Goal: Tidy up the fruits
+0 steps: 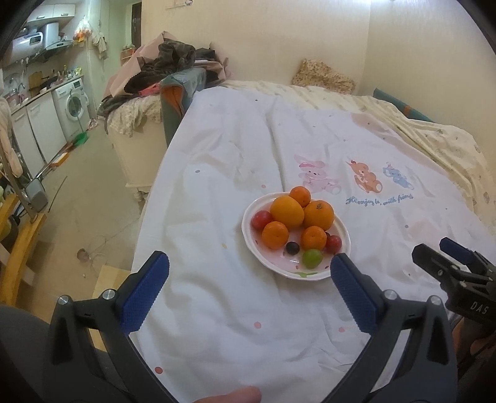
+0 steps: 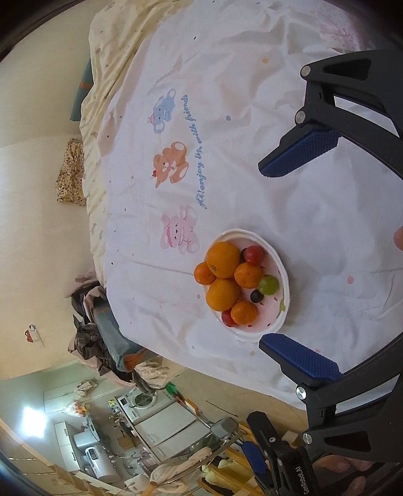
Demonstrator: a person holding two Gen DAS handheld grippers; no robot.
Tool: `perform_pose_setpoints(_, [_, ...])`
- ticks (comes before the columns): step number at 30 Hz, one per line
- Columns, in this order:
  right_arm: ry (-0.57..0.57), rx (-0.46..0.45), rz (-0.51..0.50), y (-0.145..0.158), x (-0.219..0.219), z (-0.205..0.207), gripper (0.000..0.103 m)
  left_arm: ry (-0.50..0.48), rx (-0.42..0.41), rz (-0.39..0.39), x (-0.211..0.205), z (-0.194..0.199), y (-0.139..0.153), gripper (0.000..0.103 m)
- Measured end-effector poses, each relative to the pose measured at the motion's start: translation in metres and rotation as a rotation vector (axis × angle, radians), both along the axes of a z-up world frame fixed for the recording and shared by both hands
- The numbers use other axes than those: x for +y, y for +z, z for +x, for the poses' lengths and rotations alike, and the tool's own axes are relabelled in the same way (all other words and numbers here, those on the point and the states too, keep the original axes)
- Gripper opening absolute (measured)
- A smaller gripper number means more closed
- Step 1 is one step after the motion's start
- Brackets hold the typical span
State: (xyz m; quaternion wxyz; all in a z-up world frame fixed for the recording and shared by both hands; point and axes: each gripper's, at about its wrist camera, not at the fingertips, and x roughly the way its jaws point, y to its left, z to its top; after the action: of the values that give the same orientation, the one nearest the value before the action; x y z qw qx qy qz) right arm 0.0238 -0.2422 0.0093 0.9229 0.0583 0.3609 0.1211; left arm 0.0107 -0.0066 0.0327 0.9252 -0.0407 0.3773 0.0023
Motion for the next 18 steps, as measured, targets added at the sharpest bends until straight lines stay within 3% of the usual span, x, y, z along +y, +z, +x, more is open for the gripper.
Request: perform_pose_setpoints(18, [-0.005, 0.001, 0.005, 0.0010, -0.0020, -0.0002, 0.103, 0.002, -0.006, -0.004, -0.0026, 0.0024, 0.0021, 0.103])
